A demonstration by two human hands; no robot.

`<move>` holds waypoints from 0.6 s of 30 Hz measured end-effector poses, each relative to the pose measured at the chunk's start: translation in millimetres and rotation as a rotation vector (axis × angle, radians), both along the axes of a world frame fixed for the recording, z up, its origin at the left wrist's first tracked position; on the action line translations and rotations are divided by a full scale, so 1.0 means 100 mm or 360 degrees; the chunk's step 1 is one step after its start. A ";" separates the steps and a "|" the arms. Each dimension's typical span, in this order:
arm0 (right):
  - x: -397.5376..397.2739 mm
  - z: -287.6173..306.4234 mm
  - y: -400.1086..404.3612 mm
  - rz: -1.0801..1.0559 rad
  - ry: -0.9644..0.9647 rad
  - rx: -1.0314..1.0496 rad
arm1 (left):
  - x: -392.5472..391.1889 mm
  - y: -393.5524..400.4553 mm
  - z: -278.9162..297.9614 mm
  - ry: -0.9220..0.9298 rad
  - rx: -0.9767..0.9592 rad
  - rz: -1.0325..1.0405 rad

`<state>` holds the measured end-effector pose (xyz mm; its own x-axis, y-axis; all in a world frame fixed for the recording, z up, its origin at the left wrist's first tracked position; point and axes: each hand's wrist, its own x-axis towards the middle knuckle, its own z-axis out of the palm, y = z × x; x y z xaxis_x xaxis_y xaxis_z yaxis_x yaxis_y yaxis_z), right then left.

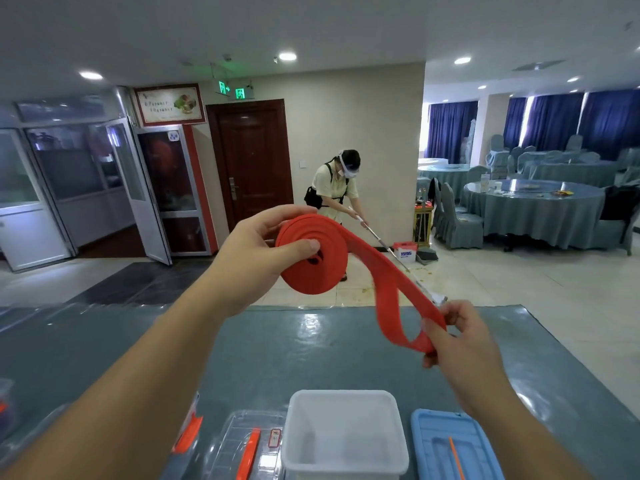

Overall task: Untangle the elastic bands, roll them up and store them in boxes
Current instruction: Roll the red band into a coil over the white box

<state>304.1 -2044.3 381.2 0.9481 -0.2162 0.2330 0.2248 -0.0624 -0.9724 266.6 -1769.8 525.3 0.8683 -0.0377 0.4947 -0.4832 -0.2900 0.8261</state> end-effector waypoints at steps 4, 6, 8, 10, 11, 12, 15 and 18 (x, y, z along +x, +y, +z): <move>-0.05 0.03 0.03 0.0147 0.0029 -0.0160 | 0.00 0.02 0.00 0.0020 -0.0027 0.0004; -0.05 0.01 0.03 0.0163 0.0039 -0.0178 | -0.01 0.02 0.00 0.0030 -0.0020 0.0011; -0.03 -0.02 0.01 0.0196 0.0075 -0.0217 | 0.00 0.03 -0.01 0.0039 -0.0002 0.0010; -0.04 -0.03 -0.01 0.0314 0.0092 -0.0235 | -0.01 0.02 -0.01 0.0044 -0.0012 -0.0003; -0.06 -0.01 -0.01 0.0392 0.0085 -0.0207 | -0.02 0.01 -0.01 0.0040 -0.0014 -0.0017; -0.08 0.01 0.00 0.0452 0.0056 -0.0164 | -0.03 0.01 -0.01 0.0035 -0.0005 -0.0034; -0.09 0.21 0.02 0.0461 -0.0157 -0.0017 | -0.07 -0.05 0.01 0.0034 0.0072 -0.0111; -0.16 0.60 0.09 0.0484 -0.0430 -0.0050 | -0.11 -0.12 0.01 0.0094 0.0240 -0.0217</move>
<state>288.0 -2035.3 441.7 0.8716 0.0759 0.4843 0.4845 0.0175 -0.8746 256.1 -1782.0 526.5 0.8775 -0.2263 0.4228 -0.4782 -0.3478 0.8064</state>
